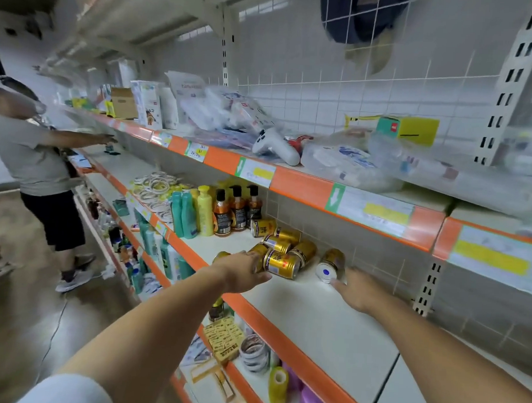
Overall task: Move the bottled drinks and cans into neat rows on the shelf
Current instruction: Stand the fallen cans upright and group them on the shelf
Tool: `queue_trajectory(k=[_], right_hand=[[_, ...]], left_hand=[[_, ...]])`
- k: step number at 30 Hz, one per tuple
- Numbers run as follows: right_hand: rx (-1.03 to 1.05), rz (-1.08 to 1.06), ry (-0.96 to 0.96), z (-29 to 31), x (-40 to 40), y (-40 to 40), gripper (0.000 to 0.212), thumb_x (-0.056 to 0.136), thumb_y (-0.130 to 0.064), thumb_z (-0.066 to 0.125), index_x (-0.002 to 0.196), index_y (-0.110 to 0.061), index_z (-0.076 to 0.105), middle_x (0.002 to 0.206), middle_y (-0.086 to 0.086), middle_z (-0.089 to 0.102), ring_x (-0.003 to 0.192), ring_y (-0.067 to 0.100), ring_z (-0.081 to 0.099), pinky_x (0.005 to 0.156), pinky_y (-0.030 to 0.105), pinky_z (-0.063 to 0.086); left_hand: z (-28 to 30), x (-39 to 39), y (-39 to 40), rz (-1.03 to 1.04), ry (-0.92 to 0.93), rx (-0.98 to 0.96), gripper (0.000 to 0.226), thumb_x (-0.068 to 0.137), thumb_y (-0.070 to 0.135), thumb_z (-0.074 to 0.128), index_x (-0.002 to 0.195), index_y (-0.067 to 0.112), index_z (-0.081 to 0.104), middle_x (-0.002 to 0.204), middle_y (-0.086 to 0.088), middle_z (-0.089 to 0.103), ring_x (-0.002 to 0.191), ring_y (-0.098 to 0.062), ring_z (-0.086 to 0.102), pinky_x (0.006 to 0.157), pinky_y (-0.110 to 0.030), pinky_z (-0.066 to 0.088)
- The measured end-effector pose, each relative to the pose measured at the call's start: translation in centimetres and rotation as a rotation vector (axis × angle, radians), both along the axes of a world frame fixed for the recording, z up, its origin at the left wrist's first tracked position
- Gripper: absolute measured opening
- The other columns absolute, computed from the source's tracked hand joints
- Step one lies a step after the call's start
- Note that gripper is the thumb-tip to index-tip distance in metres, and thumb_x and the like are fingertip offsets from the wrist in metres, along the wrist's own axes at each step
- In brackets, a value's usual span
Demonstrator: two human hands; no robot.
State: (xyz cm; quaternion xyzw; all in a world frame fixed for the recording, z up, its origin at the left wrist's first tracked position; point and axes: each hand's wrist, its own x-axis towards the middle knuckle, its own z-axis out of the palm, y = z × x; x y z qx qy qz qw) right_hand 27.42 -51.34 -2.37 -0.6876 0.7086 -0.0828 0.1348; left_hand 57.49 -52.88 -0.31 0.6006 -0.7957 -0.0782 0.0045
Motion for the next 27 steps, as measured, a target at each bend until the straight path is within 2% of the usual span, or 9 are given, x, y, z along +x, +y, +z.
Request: queue_trajectory(k=[2,4,8,13,18,20,24,25,27], right_hand=[[0.006,0.001,-0.017,-0.3,-0.3,-1.0,0.052,0.099,-0.054,0.044,0.131,-0.013,0.051,0.130,0.010,0.059,0.115,0.028,0.057,0.079,0.031,0.037],[0.007,0.005,-0.050,-0.5,-0.6,-2.1,0.050,0.099,-0.052,0.045,0.132,-0.015,0.052,0.125,0.009,0.062,0.110,0.027,0.059,0.076,0.030,0.037],[0.032,-0.024,-0.099,-1.1,-0.8,-4.2,0.044,0.100,-0.050,0.044,0.125,-0.017,0.058,0.121,0.010,0.065,0.105,0.027,0.061,0.077,0.028,0.040],[0.040,-0.073,-0.098,-1.7,-0.3,-6.7,0.043,0.101,-0.045,0.047,0.126,-0.012,0.058,0.127,0.011,0.063,0.114,0.028,0.059,0.080,0.026,0.038],[0.035,-0.166,-0.064,-2.5,0.8,-8.3,0.044,0.099,-0.048,0.049,0.123,-0.013,0.058,0.129,0.012,0.061,0.117,0.029,0.057,0.086,0.028,0.039],[0.056,-0.184,-0.043,-2.6,1.3,-8.9,0.049,0.099,-0.051,0.046,0.129,-0.013,0.055,0.136,0.012,0.057,0.123,0.030,0.054,0.097,0.031,0.040],[0.096,-0.259,-0.112,-2.4,2.6,-9.8,0.052,0.100,-0.050,0.045,0.129,-0.008,0.058,0.137,0.015,0.057,0.126,0.031,0.053,0.104,0.033,0.041],[0.091,-0.277,-0.137,-2.3,2.9,-10.1,0.051,0.100,-0.047,0.046,0.127,-0.005,0.059,0.136,0.017,0.058,0.125,0.031,0.055,0.101,0.032,0.043],[0.085,-0.297,-0.246,-1.7,3.6,-10.3,0.051,0.099,-0.044,0.047,0.119,0.001,0.061,0.129,0.020,0.063,0.119,0.031,0.059,0.082,0.027,0.046]], left_hand=[[-0.5,-0.6,-1.0,-0.002,0.029,0.000,0.073,0.095,0.070,0.041,0.144,0.016,0.044,0.135,-0.007,0.060,0.121,-0.027,0.054,0.095,-0.039,0.045],[-0.9,-1.2,-1.9,0.006,0.071,0.007,0.081,0.095,0.069,0.043,0.155,0.015,0.033,0.147,-0.008,0.053,0.131,-0.029,0.051,0.100,-0.037,0.041],[-1.8,-2.6,-3.6,-0.051,0.094,0.015,0.082,0.096,0.064,0.045,0.159,0.014,0.027,0.166,-0.005,0.028,0.150,-0.025,0.030,0.117,-0.036,0.030],[-2.9,-2.6,-6.6,-0.056,0.103,0.048,0.082,0.093,0.063,0.049,0.158,0.017,0.030,0.164,-0.003,0.032,0.148,-0.026,0.034,0.117,-0.041,0.035],[-3.4,-2.7,-9.6,-0.125,0.028,0.047,0.072,0.094,0.048,0.056,0.156,0.019,0.034,0.156,-0.007,0.044,0.138,-0.030,0.045,0.104,-0.037,0.042],[-3.3,-2.8,-10.7,-0.165,0.006,0.060,0.064,0.092,0.038,0.059,0.152,0.021,0.041,0.144,-0.009,0.055,0.129,-0.031,0.052,0.099,-0.037,0.046],[-3.2,-3.7,-12.5,-0.240,-0.062,0.061,0.042,0.091,0.033,0.064,0.130,0.018,0.060,0.117,-0.009,0.067,0.109,-0.030,0.061,0.089,-0.038,0.051],[-3.1,-3.9,-12.9,-0.258,-0.082,0.052,0.038,0.091,0.033,0.066,0.125,0.017,0.063,0.113,-0.009,0.068,0.107,-0.030,0.062,0.086,-0.037,0.050],[-2.7,-4.2,-13.8,-0.289,-0.120,0.029,0.036,0.089,0.031,0.070,0.122,0.016,0.068,0.110,-0.009,0.070,0.104,-0.029,0.063,0.082,-0.035,0.049]])
